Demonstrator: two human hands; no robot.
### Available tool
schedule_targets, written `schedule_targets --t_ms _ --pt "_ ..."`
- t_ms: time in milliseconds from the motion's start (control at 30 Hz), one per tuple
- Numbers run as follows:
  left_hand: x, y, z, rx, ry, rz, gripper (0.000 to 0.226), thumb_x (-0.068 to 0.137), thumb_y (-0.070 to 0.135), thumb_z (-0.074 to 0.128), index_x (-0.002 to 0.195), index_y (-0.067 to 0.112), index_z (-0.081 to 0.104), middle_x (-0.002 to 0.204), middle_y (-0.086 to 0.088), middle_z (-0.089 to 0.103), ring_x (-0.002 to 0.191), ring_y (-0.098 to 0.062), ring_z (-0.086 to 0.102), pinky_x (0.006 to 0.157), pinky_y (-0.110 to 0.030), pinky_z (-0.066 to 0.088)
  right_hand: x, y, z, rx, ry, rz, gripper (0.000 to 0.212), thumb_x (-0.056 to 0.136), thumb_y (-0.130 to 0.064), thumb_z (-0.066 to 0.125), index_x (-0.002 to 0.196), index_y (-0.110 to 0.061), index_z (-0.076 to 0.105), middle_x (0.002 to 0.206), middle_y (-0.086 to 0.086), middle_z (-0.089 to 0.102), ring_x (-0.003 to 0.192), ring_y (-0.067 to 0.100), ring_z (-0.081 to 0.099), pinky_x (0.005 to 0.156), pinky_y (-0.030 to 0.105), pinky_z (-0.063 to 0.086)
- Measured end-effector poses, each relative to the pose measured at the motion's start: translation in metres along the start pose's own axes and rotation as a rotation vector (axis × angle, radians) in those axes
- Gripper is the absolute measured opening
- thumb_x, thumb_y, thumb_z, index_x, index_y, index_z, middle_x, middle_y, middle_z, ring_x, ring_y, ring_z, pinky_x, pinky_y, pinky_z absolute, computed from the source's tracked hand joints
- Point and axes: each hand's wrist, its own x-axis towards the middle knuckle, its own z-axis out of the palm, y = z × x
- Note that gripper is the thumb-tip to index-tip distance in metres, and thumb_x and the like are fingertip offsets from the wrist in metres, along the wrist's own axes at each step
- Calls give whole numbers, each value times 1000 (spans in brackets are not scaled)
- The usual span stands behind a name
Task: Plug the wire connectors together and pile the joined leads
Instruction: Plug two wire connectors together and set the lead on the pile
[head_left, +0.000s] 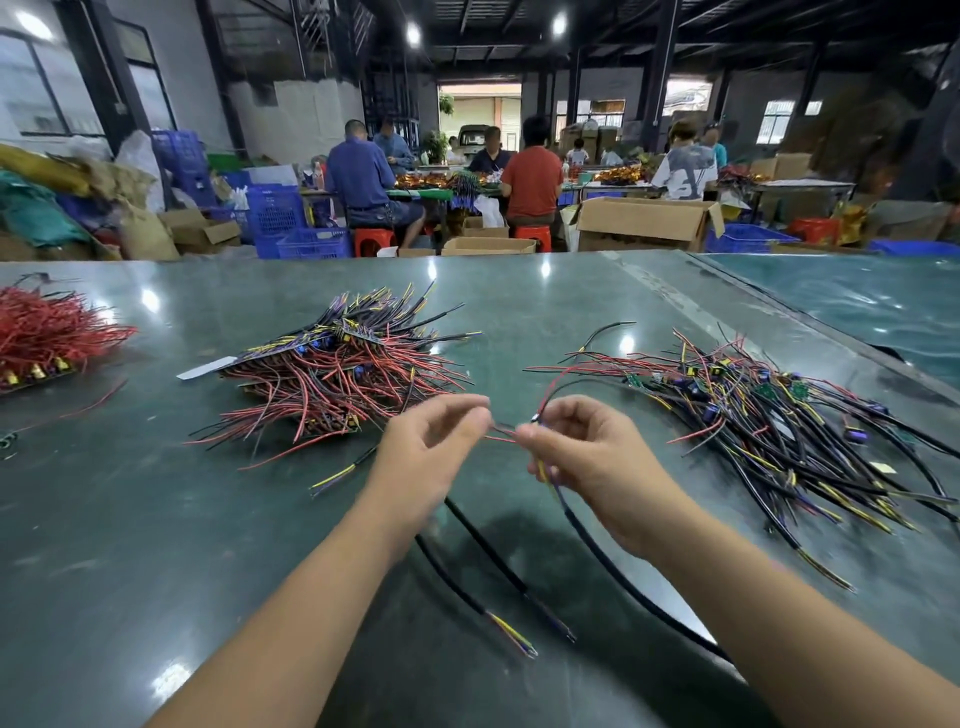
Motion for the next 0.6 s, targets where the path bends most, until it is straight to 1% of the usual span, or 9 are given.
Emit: schedule_targets --t_ms 67,133,200,267,333,367,467,533,600 --pt "-6 1 6 -72 -109 -61 7 85 14 65 88 14 71 80 0 71 77 -9 63 78 -28 54 -5 6 7 -181 -63 -36 25 75 -7 77 81 -12 54 67 0 59 52 15 60 53 24 48" --pt "-8 0 8 -87 -123 -95 4 82 10 69 84 8 71 75 -4 69 73 -16 62 80 -39 53 -8 10 13 -345 -71 -80 26 73 -12 79 81 -10 55 72 3 59 57 18 61 56 30 49" --pt "-7 -1 7 -103 -111 -118 7 80 9 70 84 4 71 74 -6 68 69 -17 61 79 -42 53 -10 10 16 -398 -55 -98 29 72 -14 81 80 -9 54 73 5 60 58 18 62 59 35 50" --pt "-6 -2 5 -145 -129 -138 15 81 11 69 88 -1 71 76 -7 69 69 -15 62 73 -35 54 -11 9 18 -392 -33 -95 31 70 -15 83 79 -9 53 75 8 62 61 22 64 63 41 53" --pt "-6 -2 4 -202 -140 -173 15 85 11 65 89 -3 71 77 -7 70 70 -13 63 67 -26 55 -11 8 17 -348 -46 -63 29 71 -13 82 81 -8 54 79 9 63 64 23 66 69 44 55" --pt "-7 -1 4 -242 -136 -196 15 86 10 63 88 -3 70 76 -6 69 68 -13 63 64 -23 54 -12 7 16 -312 -69 -40 27 73 -12 80 83 -7 55 81 10 64 64 21 66 70 42 55" --pt "-7 1 6 -367 -62 -261 8 84 6 63 80 3 68 68 -3 67 60 -11 62 57 -21 52 -13 4 13 -183 -157 12 21 77 -7 75 84 -7 56 84 6 63 61 14 65 66 27 55" --pt "-6 3 7 -436 -1 -294 9 84 5 63 77 6 67 64 -4 66 56 -11 61 55 -20 52 -12 3 11 -124 -204 33 18 79 -5 73 83 -8 56 80 1 63 59 13 64 67 25 54" --pt "-4 4 7 -505 82 -325 10 85 6 63 76 8 66 62 -3 65 54 -9 60 53 -18 52 -12 2 10 -107 -249 43 18 81 -4 71 82 -8 54 75 -5 63 58 14 63 67 27 54"
